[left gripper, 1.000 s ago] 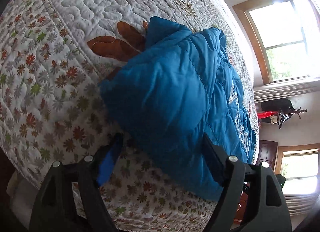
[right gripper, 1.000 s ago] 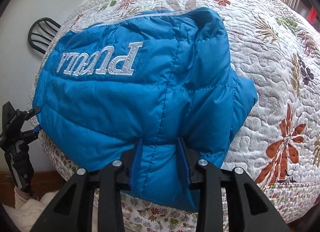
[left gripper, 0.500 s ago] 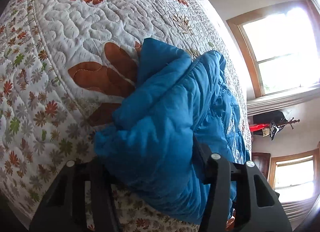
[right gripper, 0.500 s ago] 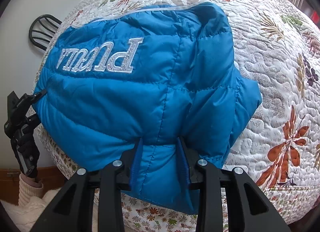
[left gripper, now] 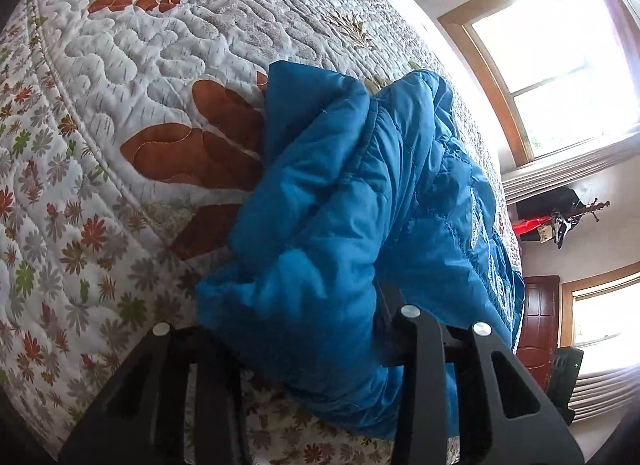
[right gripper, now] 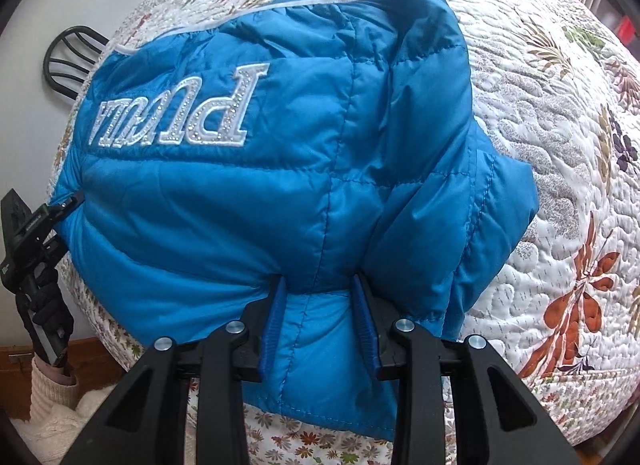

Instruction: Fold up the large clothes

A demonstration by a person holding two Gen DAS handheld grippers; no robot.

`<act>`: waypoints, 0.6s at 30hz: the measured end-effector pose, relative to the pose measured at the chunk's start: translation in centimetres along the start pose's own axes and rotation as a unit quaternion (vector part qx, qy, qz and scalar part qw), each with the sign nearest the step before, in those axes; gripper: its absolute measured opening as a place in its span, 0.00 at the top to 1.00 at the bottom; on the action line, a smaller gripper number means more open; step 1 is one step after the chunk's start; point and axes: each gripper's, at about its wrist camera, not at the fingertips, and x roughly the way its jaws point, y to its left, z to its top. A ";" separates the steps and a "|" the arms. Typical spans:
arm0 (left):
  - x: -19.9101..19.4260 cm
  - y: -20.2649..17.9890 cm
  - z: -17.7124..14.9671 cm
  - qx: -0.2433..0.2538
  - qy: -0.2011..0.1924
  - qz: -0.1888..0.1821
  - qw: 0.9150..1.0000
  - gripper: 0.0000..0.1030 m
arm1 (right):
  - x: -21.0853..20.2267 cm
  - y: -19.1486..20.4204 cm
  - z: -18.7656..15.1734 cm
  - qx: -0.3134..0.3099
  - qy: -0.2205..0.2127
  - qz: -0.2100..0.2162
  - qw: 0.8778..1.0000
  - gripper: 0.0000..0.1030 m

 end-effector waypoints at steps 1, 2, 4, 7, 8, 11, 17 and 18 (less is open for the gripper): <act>0.0 0.0 -0.1 0.000 0.000 0.001 1.000 0.66 | 0.0 -0.3 -0.2 0.000 -0.003 0.001 1.000 0.67; 0.0 0.0 -0.1 -0.001 0.000 0.002 1.000 0.66 | 0.0 -0.3 -0.3 0.001 -0.006 0.001 1.000 0.67; 0.0 0.1 -0.1 -0.005 0.001 0.001 1.000 0.66 | 0.0 -0.6 -0.5 0.004 -0.011 0.003 1.000 0.68; -1.0 0.1 0.4 0.000 -0.005 0.004 1.000 0.71 | -0.4 -0.9 -1.1 0.006 -0.016 0.007 1.000 0.68; -1.4 -0.5 0.4 0.010 -0.012 0.010 1.000 0.73 | -0.6 -1.1 -1.4 0.007 -0.017 0.010 1.000 0.68; -3.1 -2.3 0.3 0.036 -0.034 0.012 0.999 0.77 | -1.6 -1.5 -1.9 0.007 -0.021 0.023 0.999 0.68; -7.3 -9.9 -0.9 0.156 -0.097 0.036 0.982 0.79 | -6.1 -4.0 -4.2 0.029 -0.050 0.030 0.998 0.67; -7.9 -11.5 -1.2 0.175 -0.104 0.037 0.978 0.79 | -6.9 -4.5 -4.6 0.034 -0.057 0.019 0.998 0.67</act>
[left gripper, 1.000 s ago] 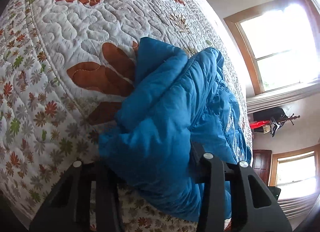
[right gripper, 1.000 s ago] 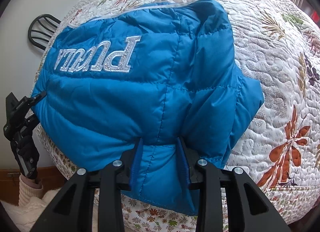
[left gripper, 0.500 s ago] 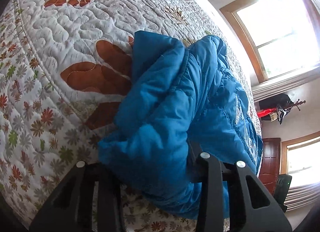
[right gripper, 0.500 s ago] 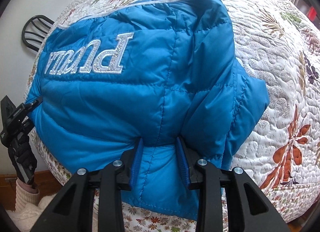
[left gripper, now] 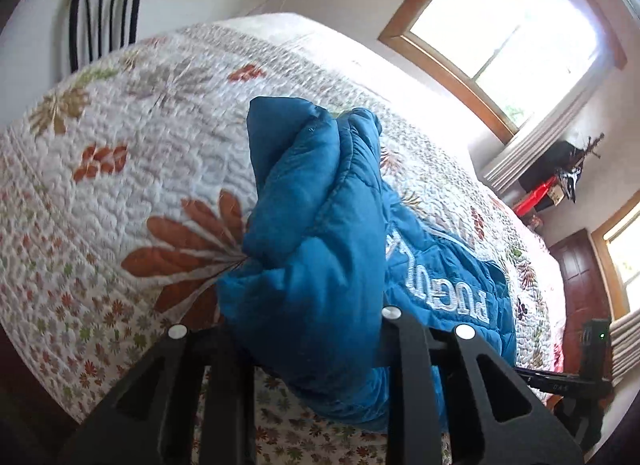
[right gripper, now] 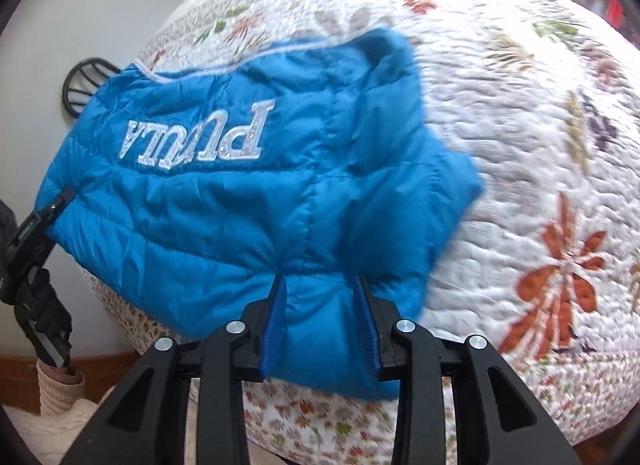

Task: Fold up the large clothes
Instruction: 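Set the folded jacket bundle down on the bed and open both grippers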

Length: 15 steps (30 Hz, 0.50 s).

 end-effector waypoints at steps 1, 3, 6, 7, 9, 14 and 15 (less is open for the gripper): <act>-0.6 -1.5 0.3 0.016 -0.005 -0.003 1.000 0.79 | -1.0 -0.6 -0.3 0.006 -0.007 -0.013 1.000 0.67; -1.7 -4.5 0.7 0.052 -0.014 -0.006 0.999 0.79 | -2.7 -2.0 -0.9 0.022 -0.016 -0.030 0.999 0.67; -2.6 -9.4 1.1 0.114 -0.018 -0.003 0.993 0.79 | -4.3 -3.6 -1.7 0.035 -0.024 -0.048 0.998 0.67; -2.7 -11.0 0.8 0.133 -0.018 -0.003 0.991 0.79 | -4.5 -4.0 -1.6 0.037 -0.024 -0.053 0.998 0.67; -2.7 -13.9 0.1 0.163 -0.014 -0.010 0.986 0.79 | -4.4 -5.0 -1.7 0.042 -0.021 -0.059 0.997 0.67; -0.7 -19.4 -1.8 0.227 0.007 -0.009 0.974 0.78 | -2.8 -6.5 -1.2 0.064 -0.002 -0.065 0.996 0.67; -0.1 -20.1 -2.4 0.239 0.013 -0.009 0.971 0.78 | -2.3 -6.8 -1.2 0.068 0.002 -0.067 0.995 0.67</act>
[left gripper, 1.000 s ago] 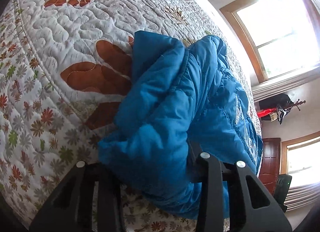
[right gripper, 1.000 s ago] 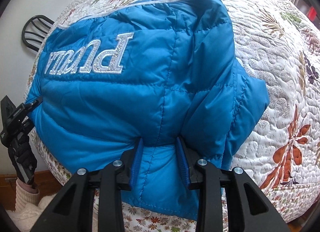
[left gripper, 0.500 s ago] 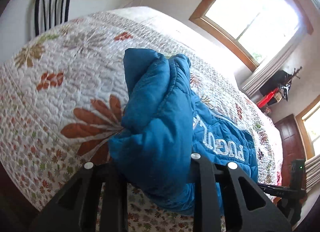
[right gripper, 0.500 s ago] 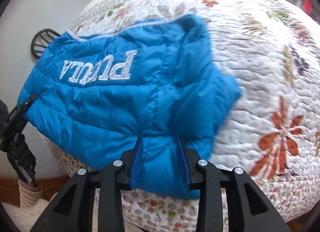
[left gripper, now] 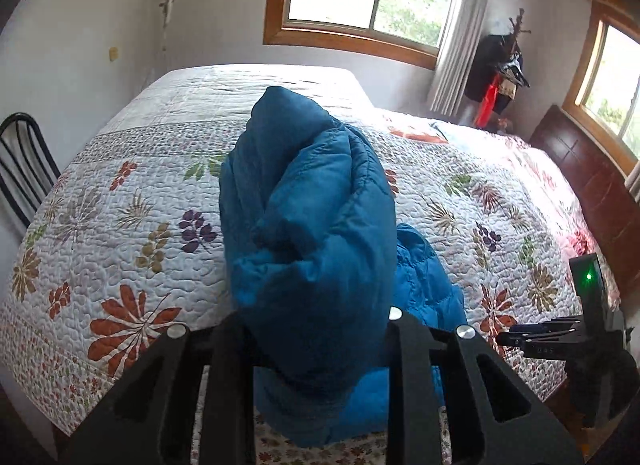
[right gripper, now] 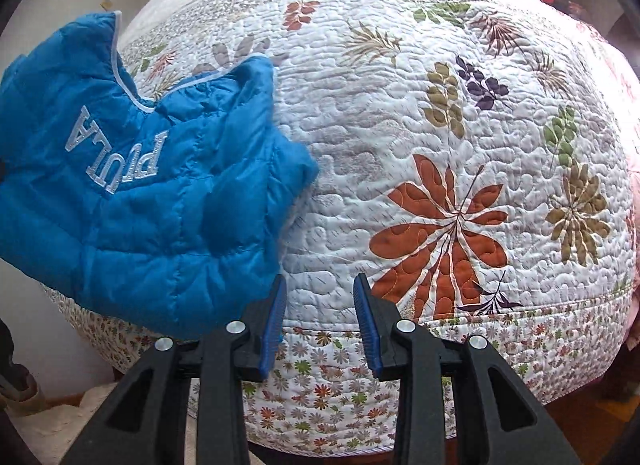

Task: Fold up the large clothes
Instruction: 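Set the folded jacket bundle down on the bed and open both grippers, then grasp the edge of the blue jacket bundle with both grippers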

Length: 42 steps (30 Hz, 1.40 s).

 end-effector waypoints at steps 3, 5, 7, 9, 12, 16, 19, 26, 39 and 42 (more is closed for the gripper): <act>2.3 -2.8 -0.9 0.037 0.025 -0.011 0.999 0.76 | 1.7 -0.5 0.0 0.005 0.012 -0.015 1.000 0.67; 4.2 -4.6 -1.8 0.056 0.049 -0.022 0.997 0.75 | 2.8 -0.7 0.1 0.010 0.021 -0.012 1.000 0.67; 6.5 -5.9 -2.8 0.067 0.081 -0.036 0.994 0.74 | 3.8 -0.8 0.1 0.015 0.030 -0.009 0.999 0.67; 8.3 -6.8 -4.0 0.076 0.100 -0.049 0.991 0.70 | 4.8 -1.0 0.0 0.021 0.039 -0.007 0.999 0.67; 10.2 -7.3 -5.1 0.079 0.117 -0.054 0.988 0.67 | 5.8 -1.4 -0.1 0.029 0.053 -0.005 0.998 0.67; 10.2 -7.4 -4.6 0.075 0.135 -0.051 0.987 0.67 | 4.7 -1.2 0.1 0.026 0.045 -0.011 0.999 0.66; 9.9 -7.3 -3.8 0.064 0.154 -0.038 0.985 0.64 | 2.7 -0.3 0.6 0.017 0.029 -0.018 0.999 0.66; 10.0 -7.5 -3.5 0.069 0.165 -0.021 0.984 0.61 | -3.1 2.9 0.6 -0.004 -0.008 -0.018 1.000 0.65; 2.8 -7.3 -0.3 0.064 0.116 -0.072 0.989 0.51 | -8.0 5.2 -0.3 -0.016 -0.054 -0.029 0.998 0.60; -0.5 -6.6 0.7 0.054 0.074 -0.105 0.990 0.46 | -7.4 5.7 -0.2 -0.019 -0.051 -0.028 0.998 0.58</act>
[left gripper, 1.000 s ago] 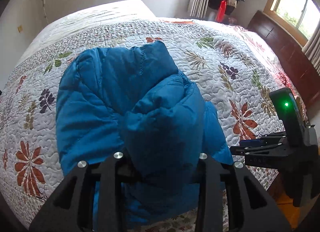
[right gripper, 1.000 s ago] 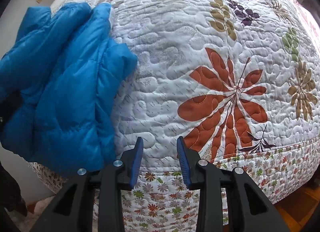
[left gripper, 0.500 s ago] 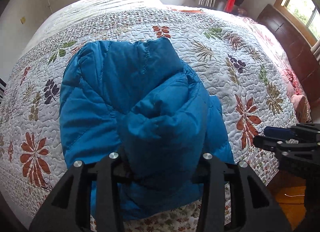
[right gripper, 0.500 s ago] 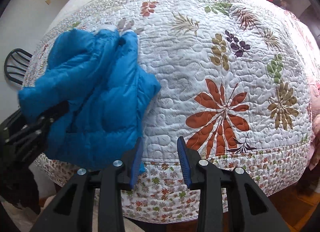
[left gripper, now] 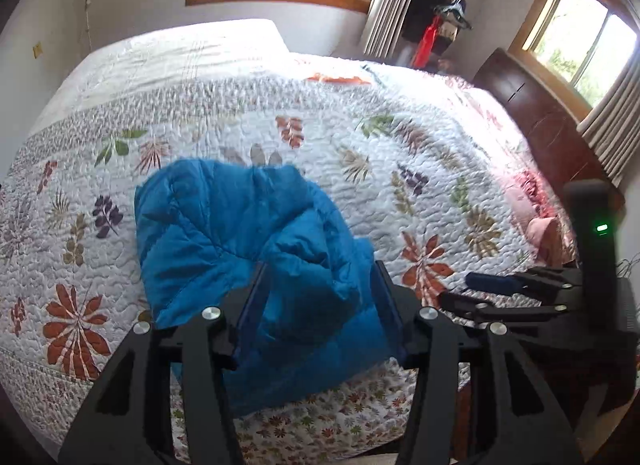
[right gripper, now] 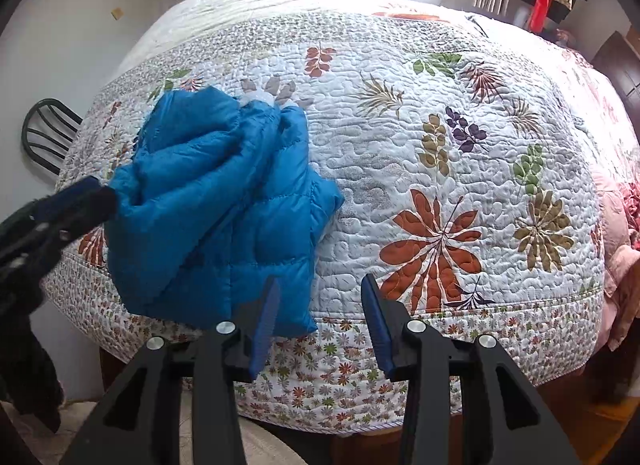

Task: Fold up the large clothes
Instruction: 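Grasp the edge of the blue jacket bundle with both grippers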

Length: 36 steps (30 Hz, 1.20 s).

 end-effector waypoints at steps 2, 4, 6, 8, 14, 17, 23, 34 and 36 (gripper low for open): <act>-2.0 -0.2 0.3 0.012 -0.041 0.020 0.999 0.39 | 0.4 0.4 0.0 0.000 0.005 0.003 1.000 0.58; -2.3 0.5 0.6 0.014 -0.053 0.050 0.997 0.39 | 0.5 1.0 0.0 -0.003 0.007 0.008 1.000 0.58; -1.0 2.4 0.9 -0.005 -0.032 0.069 0.997 0.39 | 0.4 1.6 0.1 -0.007 0.007 0.015 1.000 0.58; 0.8 4.9 0.8 -0.024 -0.016 0.111 0.993 0.39 | 0.1 2.3 0.2 -0.014 0.004 0.025 1.000 0.54; 6.1 10.9 -0.5 -0.062 0.046 0.182 0.980 0.42 | -0.2 4.9 1.4 -0.027 0.002 0.066 0.997 0.38; 8.0 11.3 -1.5 -0.059 0.068 0.179 0.980 0.42 | 0.2 6.5 2.4 -0.036 0.011 0.080 0.996 0.29; 10.1 11.2 -2.9 -0.052 0.074 0.175 0.980 0.41 | 2.4 8.9 4.3 -0.039 0.057 0.072 0.995 0.26; 11.8 11.6 -3.8 -0.045 0.076 0.159 0.983 0.41 | 6.7 10.0 5.6 -0.027 0.094 0.066 0.993 0.63; 11.9 11.7 -3.8 -0.043 0.077 0.158 0.983 0.41 | 7.0 9.9 5.5 -0.027 0.095 0.070 0.993 0.73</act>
